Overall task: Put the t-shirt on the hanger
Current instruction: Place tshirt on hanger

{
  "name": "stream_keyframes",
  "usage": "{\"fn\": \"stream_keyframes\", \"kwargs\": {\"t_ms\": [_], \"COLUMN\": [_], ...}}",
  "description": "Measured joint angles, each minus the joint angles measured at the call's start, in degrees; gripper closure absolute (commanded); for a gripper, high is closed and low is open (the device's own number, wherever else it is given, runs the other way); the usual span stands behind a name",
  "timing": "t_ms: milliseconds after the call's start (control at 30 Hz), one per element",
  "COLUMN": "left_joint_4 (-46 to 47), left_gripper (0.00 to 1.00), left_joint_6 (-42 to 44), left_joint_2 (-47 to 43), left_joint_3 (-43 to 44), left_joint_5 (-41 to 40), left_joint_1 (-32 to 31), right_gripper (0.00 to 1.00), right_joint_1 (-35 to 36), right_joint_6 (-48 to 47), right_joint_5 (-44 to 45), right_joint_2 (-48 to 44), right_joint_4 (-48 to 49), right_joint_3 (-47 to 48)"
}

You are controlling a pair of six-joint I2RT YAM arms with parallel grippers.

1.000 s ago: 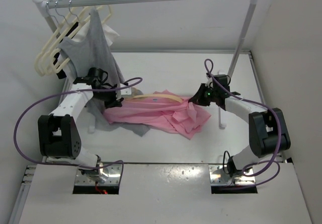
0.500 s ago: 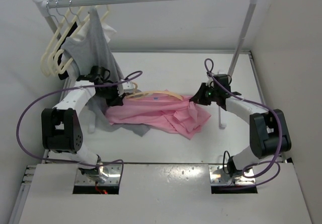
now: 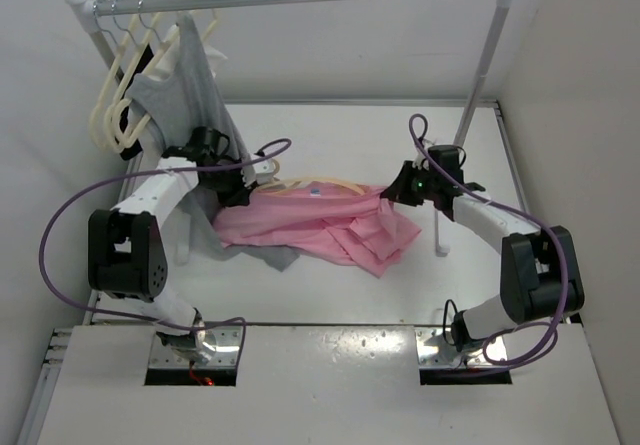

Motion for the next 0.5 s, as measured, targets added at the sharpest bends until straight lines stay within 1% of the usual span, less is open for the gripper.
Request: {"fn": "stream_keyframes", "kwargs": {"t_ms": [133, 233, 500], "left_joint_4": [2.34, 3.08, 4.09], "left_gripper": [1.0, 1.0, 1.0], "left_joint_6": [0.63, 0.31, -4.59], "left_joint_2": [-2.01, -2.78, -2.95], "left_joint_3": [-2.78, -3.23, -3.02], "left_joint_5": [-2.8, -4.02, -5.14], "left_joint_1": [-3.48, -5.29, -9.44], "right_gripper": [1.0, 1.0, 1.0], "right_joint_1": [-0.42, -0.46, 0.13], "right_joint_6": [-0.66, -1.07, -2.45], "right_joint_5": [0.76, 0.96, 0.92], "right_joint_2": [-0.04, 0.0, 0.59], "right_joint_4": [-1.27, -2.03, -2.95], "right_joint_3": [0.0, 0.0, 2.86]}}
